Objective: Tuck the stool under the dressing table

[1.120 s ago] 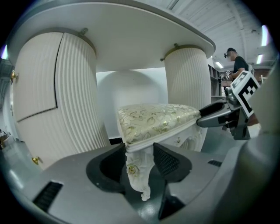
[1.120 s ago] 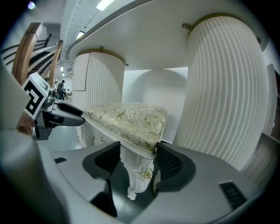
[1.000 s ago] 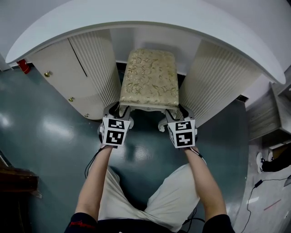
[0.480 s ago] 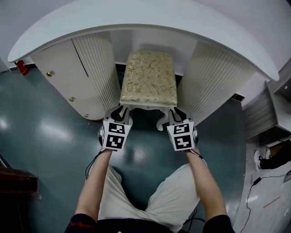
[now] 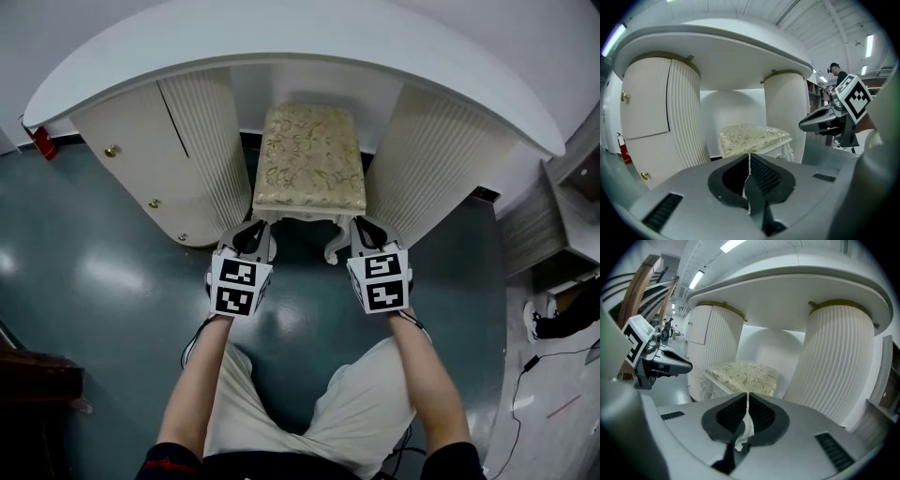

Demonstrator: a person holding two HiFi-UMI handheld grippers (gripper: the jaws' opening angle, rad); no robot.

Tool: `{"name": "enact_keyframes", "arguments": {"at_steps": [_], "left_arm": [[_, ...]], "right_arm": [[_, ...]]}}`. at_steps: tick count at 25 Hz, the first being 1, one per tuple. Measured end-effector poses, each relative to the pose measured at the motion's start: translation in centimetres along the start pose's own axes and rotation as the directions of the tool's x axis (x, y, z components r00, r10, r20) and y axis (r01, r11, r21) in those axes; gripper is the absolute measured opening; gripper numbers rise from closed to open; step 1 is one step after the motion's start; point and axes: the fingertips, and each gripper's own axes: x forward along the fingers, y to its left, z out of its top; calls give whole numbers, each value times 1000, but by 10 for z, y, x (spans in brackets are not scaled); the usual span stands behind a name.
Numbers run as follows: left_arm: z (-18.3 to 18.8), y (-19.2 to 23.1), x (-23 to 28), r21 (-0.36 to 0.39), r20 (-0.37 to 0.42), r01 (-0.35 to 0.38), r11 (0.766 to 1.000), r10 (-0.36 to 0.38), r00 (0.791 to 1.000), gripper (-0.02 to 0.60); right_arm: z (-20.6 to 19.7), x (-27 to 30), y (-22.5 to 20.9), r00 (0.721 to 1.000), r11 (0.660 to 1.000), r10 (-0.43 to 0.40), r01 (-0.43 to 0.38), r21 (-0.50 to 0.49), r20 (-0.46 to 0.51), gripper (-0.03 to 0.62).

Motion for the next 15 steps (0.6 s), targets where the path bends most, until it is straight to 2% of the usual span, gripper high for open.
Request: {"name": "enact_keyframes", "arguments": {"at_steps": [7,15], "left_arm": [[17,-8,-34,-38,63,70,997,-67,996,17],[31,-6,-37,-62,86,77,995,-71,994,17]], "right_arm": [[29,-29,24,997,995,50,-56,84,65,17],[39,-19,29,993,996,67,-73,53,94,17]]}}
